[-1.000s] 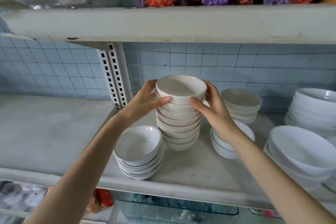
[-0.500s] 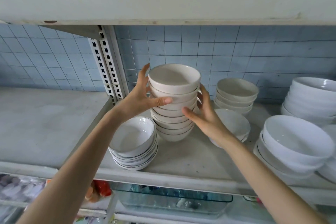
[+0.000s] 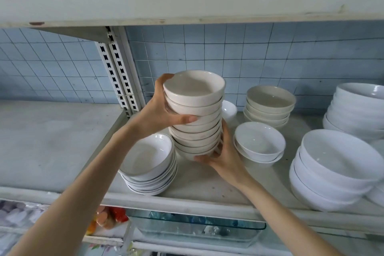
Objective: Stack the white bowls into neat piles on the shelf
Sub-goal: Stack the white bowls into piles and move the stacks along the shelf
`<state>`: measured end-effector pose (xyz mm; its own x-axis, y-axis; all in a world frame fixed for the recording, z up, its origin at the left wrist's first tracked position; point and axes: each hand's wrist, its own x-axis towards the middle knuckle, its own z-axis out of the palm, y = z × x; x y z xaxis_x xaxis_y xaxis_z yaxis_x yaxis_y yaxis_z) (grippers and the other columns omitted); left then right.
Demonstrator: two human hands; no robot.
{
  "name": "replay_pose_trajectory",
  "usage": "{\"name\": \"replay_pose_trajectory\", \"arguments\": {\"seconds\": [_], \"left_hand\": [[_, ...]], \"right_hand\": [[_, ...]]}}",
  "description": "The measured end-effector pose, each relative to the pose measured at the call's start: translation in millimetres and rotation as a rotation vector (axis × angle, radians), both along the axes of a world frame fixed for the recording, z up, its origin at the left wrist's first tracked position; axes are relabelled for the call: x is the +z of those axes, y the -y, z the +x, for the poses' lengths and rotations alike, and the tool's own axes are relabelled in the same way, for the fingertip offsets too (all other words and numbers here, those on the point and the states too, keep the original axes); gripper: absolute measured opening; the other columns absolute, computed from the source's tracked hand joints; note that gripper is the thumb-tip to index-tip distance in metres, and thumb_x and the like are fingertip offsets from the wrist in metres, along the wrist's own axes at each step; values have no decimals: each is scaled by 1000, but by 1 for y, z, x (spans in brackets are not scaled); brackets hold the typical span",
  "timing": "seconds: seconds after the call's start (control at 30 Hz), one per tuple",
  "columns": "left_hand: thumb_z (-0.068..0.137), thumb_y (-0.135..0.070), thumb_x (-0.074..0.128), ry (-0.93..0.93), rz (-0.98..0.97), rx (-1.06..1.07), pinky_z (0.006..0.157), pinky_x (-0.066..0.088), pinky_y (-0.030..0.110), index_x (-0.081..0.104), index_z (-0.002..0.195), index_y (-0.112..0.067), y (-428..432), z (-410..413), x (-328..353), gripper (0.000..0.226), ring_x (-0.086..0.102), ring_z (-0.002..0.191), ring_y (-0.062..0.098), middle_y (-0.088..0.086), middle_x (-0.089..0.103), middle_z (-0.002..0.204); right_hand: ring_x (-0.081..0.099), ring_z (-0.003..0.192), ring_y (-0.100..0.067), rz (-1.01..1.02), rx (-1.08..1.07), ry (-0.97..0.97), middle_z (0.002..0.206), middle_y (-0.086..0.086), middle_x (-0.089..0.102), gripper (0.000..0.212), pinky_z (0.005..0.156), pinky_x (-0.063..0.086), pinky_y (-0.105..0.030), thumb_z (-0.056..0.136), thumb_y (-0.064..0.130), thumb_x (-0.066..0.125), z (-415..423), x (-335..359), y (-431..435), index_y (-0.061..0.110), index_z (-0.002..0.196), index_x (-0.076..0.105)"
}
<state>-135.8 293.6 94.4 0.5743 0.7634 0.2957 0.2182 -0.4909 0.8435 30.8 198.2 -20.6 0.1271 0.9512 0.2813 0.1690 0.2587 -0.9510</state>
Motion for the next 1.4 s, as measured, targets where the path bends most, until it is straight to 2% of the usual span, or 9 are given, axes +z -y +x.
{"name": "replay_pose_trajectory", "arguments": {"seconds": [0.13, 0.27, 0.47, 0.63, 0.77, 0.87, 1.0, 1.17, 1.4], "left_hand": [[56, -31, 90, -12, 8, 6, 93, 48, 18, 19, 135, -24, -6, 0, -1, 106, 51, 111, -4, -16, 45, 122], [48, -43, 86, -23, -5, 38, 93, 49, 22, 20, 133, -30, -10, -1, -3, 108, 50, 116, 1, -15, 46, 123], [40, -49, 83, -42, -5, 84, 87, 48, 16, 21, 127, -34, -21, -6, 0, 108, 52, 109, -2, -16, 47, 118], [25, -71, 82, -80, -5, 122, 87, 46, 17, 20, 127, -34, -36, -14, 2, 125, 51, 107, 1, -14, 45, 118], [32, -49, 82, -81, -30, 136, 87, 46, 13, 19, 129, -29, -45, -22, 5, 117, 50, 105, 0, -14, 45, 115], [35, -47, 80, -111, -50, 160, 94, 45, 25, 18, 128, -30, -54, -31, 9, 114, 49, 109, 10, -9, 45, 116], [40, -39, 85, -127, -80, 198, 90, 43, 25, 17, 132, -31, -66, -39, 10, 114, 49, 101, 3, -13, 45, 112], [68, -4, 80, -134, -71, 243, 79, 45, 16, 14, 140, -24, -86, -42, 8, 99, 47, 110, 15, -16, 44, 108], [57, -19, 90, -102, -123, 276, 78, 49, 16, 15, 139, -26, -114, -51, 5, 111, 47, 113, 15, -17, 43, 113]], "right_hand": [[41, 132, -5, 2, 5, -34, 142, 20, 40, 108, 107, 40, -46, 64, 12, 85, 2, -2, -3, 44, 141, 17], [44, 129, -4, 8, 13, -52, 135, 26, 45, 106, 106, 41, -45, 62, 9, 86, 2, 0, -10, 42, 139, 21], [45, 128, -4, 11, 34, -79, 134, 27, 46, 101, 104, 42, -46, 54, 32, 90, -4, 2, -24, 62, 126, 25], [47, 123, 2, -4, 70, -129, 124, 37, 47, 99, 101, 46, -32, 63, 5, 85, -11, 1, -39, 56, 124, 25], [48, 121, 3, 11, 67, -111, 122, 35, 48, 98, 97, 47, -26, 61, 1, 85, -20, 1, -56, 58, 119, 30], [47, 122, 3, 21, 69, -111, 125, 32, 46, 100, 100, 45, -32, 60, 2, 86, -27, -2, -69, 62, 117, 30], [46, 124, -2, 44, 49, -45, 124, 34, 48, 99, 105, 42, -38, 58, 13, 87, -33, -2, -86, 68, 117, 29], [44, 126, -5, -3, 15, 12, 133, 18, 45, 103, 107, 39, -39, 55, 27, 87, -42, -3, -108, 51, 130, 20], [40, 132, -14, -16, 51, 14, 142, 4, 40, 116, 110, 34, -47, 53, 31, 87, -54, -9, -143, 21, 144, 15]]}}
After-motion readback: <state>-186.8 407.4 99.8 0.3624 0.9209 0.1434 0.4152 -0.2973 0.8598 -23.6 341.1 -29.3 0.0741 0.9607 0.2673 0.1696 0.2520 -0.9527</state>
